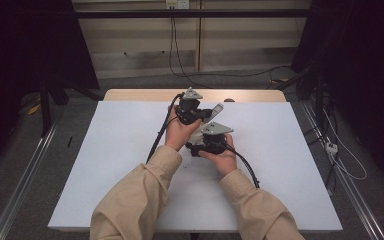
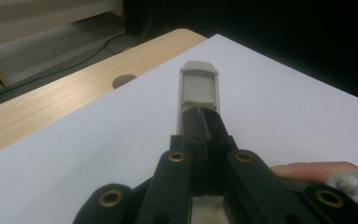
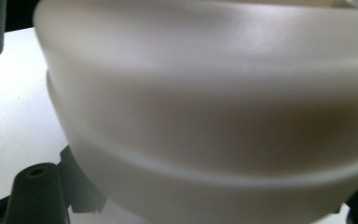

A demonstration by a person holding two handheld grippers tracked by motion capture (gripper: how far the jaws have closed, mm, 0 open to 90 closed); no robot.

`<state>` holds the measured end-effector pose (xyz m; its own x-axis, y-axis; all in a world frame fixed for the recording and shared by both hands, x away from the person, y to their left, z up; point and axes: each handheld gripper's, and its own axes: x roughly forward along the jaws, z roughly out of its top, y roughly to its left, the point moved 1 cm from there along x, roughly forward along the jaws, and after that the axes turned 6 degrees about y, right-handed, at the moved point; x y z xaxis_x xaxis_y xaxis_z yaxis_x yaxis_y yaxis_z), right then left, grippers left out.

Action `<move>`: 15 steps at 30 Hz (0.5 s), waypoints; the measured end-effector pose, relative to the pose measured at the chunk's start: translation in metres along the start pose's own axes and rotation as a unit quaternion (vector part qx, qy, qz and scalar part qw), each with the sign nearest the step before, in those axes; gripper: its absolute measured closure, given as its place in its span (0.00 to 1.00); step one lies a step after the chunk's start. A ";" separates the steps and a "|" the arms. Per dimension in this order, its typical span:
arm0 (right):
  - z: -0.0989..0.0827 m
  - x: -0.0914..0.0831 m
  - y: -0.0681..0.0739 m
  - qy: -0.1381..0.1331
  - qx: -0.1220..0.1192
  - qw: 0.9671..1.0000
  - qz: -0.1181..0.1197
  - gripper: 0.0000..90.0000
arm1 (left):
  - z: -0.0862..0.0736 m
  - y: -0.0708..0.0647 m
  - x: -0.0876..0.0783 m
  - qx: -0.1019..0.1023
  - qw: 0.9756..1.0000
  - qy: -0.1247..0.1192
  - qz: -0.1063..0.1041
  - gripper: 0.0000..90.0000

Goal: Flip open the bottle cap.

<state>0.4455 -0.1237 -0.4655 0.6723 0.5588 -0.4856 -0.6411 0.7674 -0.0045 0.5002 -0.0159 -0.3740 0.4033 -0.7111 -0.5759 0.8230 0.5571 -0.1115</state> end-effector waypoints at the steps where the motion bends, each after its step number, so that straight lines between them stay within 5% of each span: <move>1: 0.000 0.000 0.000 0.000 0.000 1.000 0.000 0.21 | 0.000 0.000 0.000 0.001 1.000 -0.001 -0.001 1.00; 15: 0.000 -0.001 -0.003 0.000 0.018 1.000 0.002 0.21 | -0.001 -0.002 0.001 0.005 1.000 0.007 0.000 1.00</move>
<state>0.4465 -0.1262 -0.4651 0.6695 0.5623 -0.4854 -0.6305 0.7756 0.0288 0.4982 -0.0175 -0.3756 0.3975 -0.7054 -0.5869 0.8274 0.5520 -0.1031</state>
